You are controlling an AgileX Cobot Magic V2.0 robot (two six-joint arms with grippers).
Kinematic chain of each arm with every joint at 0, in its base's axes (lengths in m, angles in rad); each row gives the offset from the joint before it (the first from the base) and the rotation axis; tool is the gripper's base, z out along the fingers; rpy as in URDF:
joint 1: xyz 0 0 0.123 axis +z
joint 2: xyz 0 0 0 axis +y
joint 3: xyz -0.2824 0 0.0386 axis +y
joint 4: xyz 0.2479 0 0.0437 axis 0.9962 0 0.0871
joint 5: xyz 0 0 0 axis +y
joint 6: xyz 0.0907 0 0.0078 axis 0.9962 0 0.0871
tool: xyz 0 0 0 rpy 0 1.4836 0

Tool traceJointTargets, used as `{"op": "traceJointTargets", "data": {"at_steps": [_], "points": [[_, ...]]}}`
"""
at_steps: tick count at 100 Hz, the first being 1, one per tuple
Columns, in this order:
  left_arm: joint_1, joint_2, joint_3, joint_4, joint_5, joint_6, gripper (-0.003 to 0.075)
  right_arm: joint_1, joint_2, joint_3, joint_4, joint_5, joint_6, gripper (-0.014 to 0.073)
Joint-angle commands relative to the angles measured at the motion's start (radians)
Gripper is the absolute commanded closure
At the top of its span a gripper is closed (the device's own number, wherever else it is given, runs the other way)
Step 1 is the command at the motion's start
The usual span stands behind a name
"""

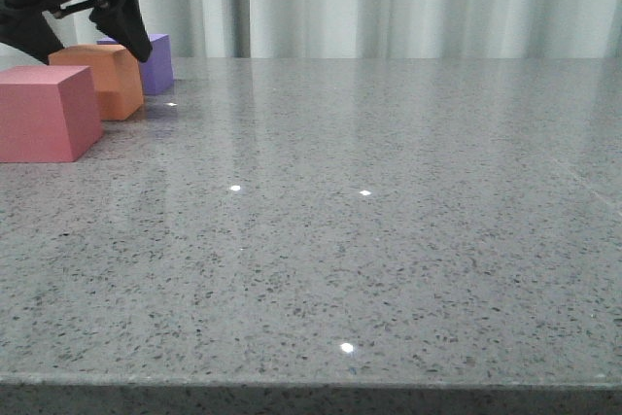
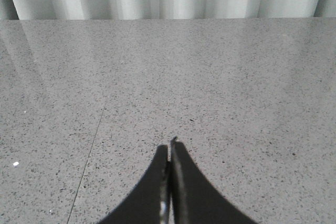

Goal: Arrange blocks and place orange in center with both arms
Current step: 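Lower the orange cube between the pink and purple cubes, then open the left gripper and raise it away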

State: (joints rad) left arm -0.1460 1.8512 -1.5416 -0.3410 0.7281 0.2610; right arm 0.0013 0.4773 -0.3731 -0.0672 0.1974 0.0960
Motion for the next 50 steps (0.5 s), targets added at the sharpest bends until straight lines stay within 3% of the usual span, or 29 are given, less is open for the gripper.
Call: {"op": "traceJointTargets", "data": {"at_steps": [1,28,50], "points": [[0.003,-0.085,-0.029,-0.028,-0.036,0.000,0.0048,-0.007,0.000,-0.028,-0.003,-0.084,-0.006,0.0663],[0.003,-0.242,-0.021,-0.024,-0.045,0.000,0.0048,-0.007,0.000,-0.028,-0.003,-0.084,-0.006,0.0663],[0.003,-0.449,0.153,-0.024,-0.203,0.000,0.0048,-0.007,0.000,-0.028,-0.003,-0.084,-0.006,0.0663]]}}
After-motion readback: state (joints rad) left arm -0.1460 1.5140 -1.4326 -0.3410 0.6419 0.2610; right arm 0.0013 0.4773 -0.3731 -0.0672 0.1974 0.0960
